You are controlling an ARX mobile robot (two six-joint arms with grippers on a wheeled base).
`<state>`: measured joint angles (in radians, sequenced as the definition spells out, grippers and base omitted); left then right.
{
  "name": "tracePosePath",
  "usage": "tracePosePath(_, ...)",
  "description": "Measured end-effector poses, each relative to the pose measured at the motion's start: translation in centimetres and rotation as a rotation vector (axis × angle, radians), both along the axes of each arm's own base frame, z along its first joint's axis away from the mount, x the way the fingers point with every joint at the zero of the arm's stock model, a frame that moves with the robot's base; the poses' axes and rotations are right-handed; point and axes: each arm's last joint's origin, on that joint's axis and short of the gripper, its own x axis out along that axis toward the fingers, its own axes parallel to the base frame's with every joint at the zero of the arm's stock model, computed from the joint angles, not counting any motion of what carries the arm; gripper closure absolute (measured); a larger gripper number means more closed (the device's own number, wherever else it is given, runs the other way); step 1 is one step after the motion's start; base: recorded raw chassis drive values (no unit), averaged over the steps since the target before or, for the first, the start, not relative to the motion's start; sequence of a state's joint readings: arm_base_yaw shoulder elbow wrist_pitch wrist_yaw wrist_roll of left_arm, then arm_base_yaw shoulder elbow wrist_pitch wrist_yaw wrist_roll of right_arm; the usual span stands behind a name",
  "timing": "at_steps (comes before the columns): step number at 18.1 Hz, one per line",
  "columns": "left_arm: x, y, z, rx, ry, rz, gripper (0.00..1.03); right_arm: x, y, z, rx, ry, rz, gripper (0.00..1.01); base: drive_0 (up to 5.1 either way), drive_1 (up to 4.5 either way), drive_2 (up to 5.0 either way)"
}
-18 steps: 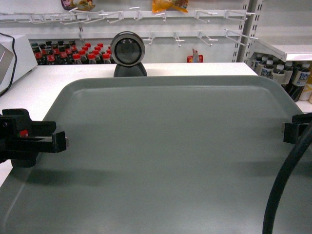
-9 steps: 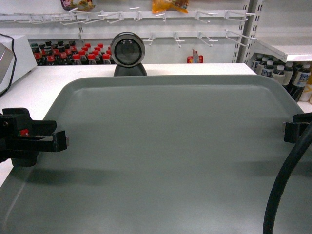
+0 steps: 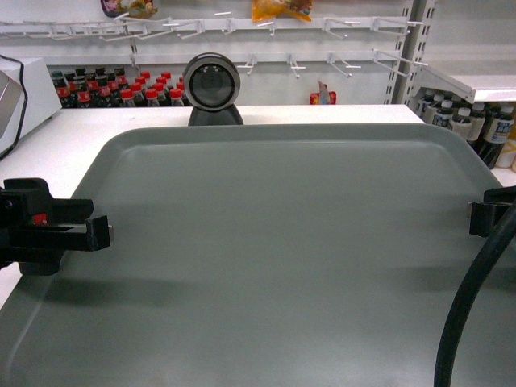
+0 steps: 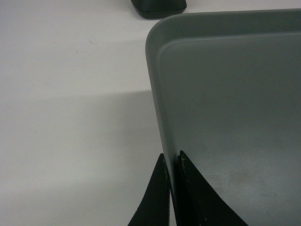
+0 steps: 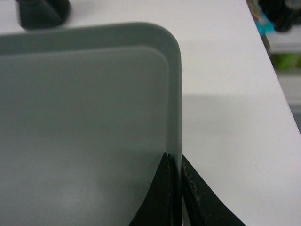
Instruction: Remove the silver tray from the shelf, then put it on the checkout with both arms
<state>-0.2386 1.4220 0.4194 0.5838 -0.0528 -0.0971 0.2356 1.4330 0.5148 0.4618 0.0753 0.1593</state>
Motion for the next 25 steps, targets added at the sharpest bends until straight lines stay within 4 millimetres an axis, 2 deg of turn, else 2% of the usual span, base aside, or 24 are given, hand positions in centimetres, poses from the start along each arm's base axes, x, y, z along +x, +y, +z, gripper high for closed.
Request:
tracePosePath(2,0.0,0.1,0.0,0.003,-0.004,0.013,1.0,0.4,-0.1,-0.2,0.092,-0.114,0.089,0.99,0.0,0.0,0.0)
tracePosePath(4,0.6,-0.2,-0.4,0.107,0.065,0.202,0.99,1.5,1.0,0.0,0.129,-0.159,0.17,0.99,0.0,0.0,0.0)
tracePosePath(6,4.4,0.7,0.1,0.135,0.004,0.246,0.99,4.7,2.3,0.0,0.148,-0.141,0.167,0.99,0.0,0.0,0.0)
tracePosePath(11,6.7,1.2,-0.5,0.153,0.02,0.25,1.0,7.4,3.4,-1.4,0.159,-0.049,0.154,0.99,0.0,0.0,0.0)
tracePosePath(18,8.0,2.7,-1.8,0.202,0.06,0.278,1.0,9.9,5.5,-2.6,0.119,0.07,0.162,0.99,0.0,0.0,0.0)
tracePosePath(25,7.7,3.0,-2.4,0.239,0.126,0.262,1.0,9.8,6.4,-3.4,0.083,0.172,0.163,0.99,0.0,0.0,0.0)
